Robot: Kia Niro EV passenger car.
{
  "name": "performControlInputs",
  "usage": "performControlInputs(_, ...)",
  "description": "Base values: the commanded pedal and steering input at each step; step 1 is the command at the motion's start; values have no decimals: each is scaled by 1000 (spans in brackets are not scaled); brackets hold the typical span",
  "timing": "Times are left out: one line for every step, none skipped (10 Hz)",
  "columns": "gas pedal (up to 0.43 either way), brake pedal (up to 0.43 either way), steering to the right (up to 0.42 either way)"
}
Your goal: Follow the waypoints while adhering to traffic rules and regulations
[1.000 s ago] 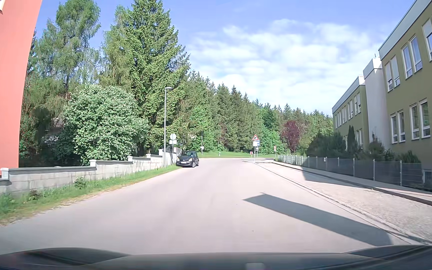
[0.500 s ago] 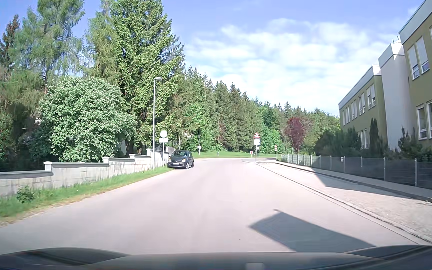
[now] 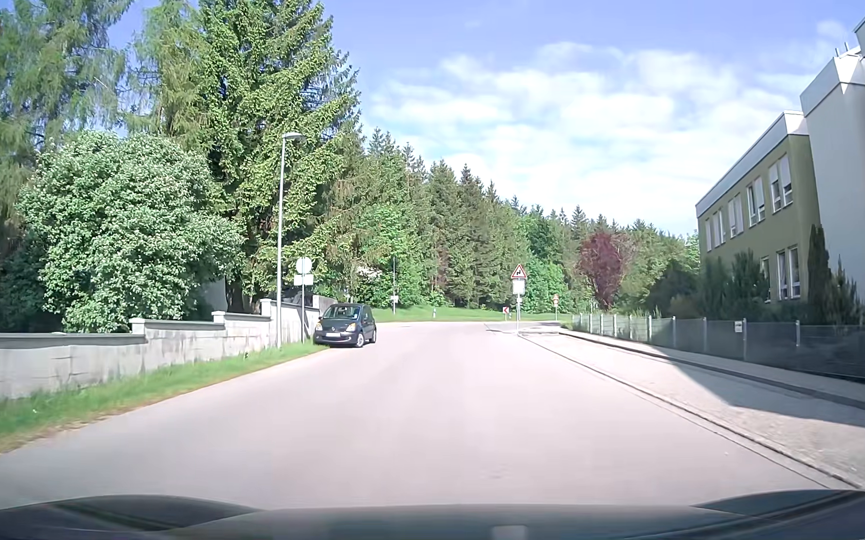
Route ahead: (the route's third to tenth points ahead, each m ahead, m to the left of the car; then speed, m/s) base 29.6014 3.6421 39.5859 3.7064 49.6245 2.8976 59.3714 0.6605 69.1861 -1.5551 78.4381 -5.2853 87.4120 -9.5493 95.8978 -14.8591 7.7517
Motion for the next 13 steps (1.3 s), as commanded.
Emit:
performControlInputs(169, 0, 2)
performControlInputs(169, 0, 2)
performControlInputs(169, 0, 2)
performControlInputs(169, 0, 2)
performControlInputs(169, 0, 2)
performControlInputs(169, 0, 3)
performControlInputs(169, 0, 3)
performControlInputs(157, 0, 3)
performControlInputs(150, 0, 3)
performControlInputs(150, 0, 3)
performControlInputs(150, 0, 3)
performControlInputs(150, 0, 3)
performControlInputs(150, 0, 3)
